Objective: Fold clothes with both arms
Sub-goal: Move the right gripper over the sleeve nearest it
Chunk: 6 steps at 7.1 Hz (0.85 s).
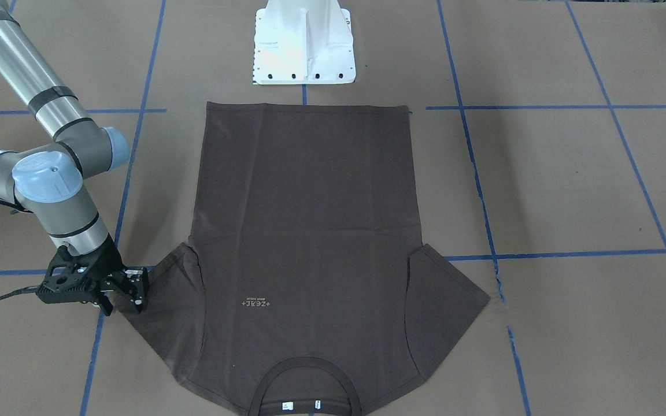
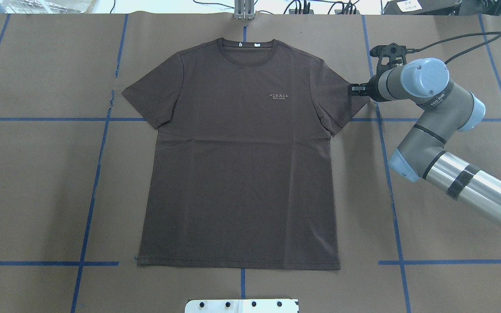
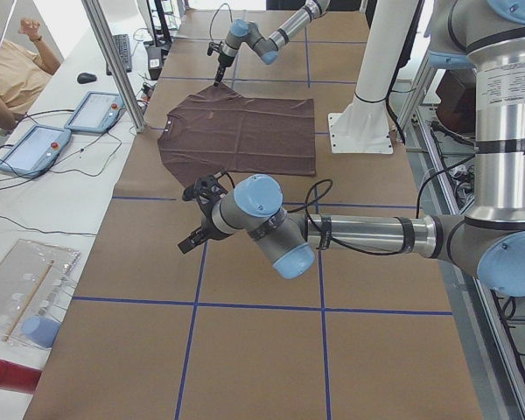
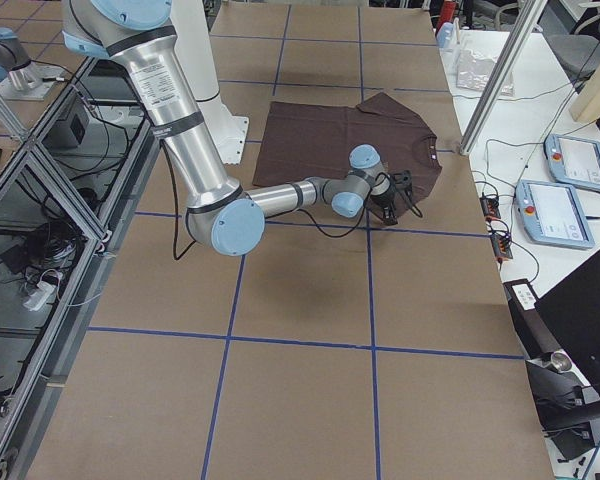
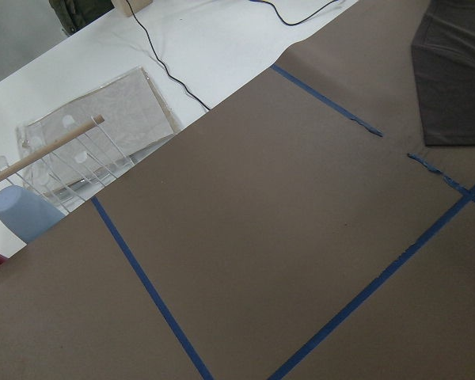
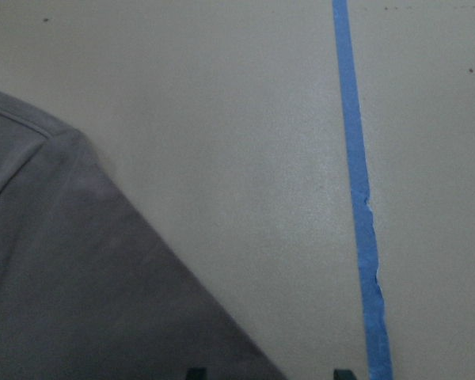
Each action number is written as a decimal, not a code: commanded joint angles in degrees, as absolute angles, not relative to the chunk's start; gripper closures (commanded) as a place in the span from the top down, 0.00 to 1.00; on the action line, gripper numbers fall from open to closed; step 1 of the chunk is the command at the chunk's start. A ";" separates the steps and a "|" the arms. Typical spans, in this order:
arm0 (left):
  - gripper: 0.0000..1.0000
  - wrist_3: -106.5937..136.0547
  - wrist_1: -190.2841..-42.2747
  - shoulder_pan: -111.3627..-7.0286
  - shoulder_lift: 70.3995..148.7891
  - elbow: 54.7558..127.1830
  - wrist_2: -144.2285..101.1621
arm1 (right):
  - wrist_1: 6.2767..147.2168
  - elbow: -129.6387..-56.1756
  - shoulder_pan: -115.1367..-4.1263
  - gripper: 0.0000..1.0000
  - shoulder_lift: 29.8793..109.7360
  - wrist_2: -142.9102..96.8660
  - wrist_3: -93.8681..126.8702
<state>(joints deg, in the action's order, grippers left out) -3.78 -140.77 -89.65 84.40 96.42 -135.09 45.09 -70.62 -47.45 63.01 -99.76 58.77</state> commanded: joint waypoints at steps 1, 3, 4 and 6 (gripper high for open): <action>1.00 -3.78 -140.71 -89.65 84.29 96.42 -135.09 | 45.09 -70.58 -47.20 0.60 62.93 -99.76 58.89; 1.00 -3.78 -140.71 -89.65 84.29 96.42 -135.09 | 45.09 -70.75 -47.20 0.02 62.84 -99.67 59.85; 1.00 -3.78 -140.71 -89.65 84.46 96.42 -135.09 | 45.09 -70.75 -47.20 0.00 62.84 -99.15 59.94; 1.00 -3.78 -140.71 -89.65 84.46 96.42 -135.09 | 46.22 -71.88 -47.20 0.00 62.14 -98.61 59.94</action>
<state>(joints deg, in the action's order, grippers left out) -3.78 -140.71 -89.65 84.43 96.42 -135.09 45.37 -71.03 -47.20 62.61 -98.85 59.86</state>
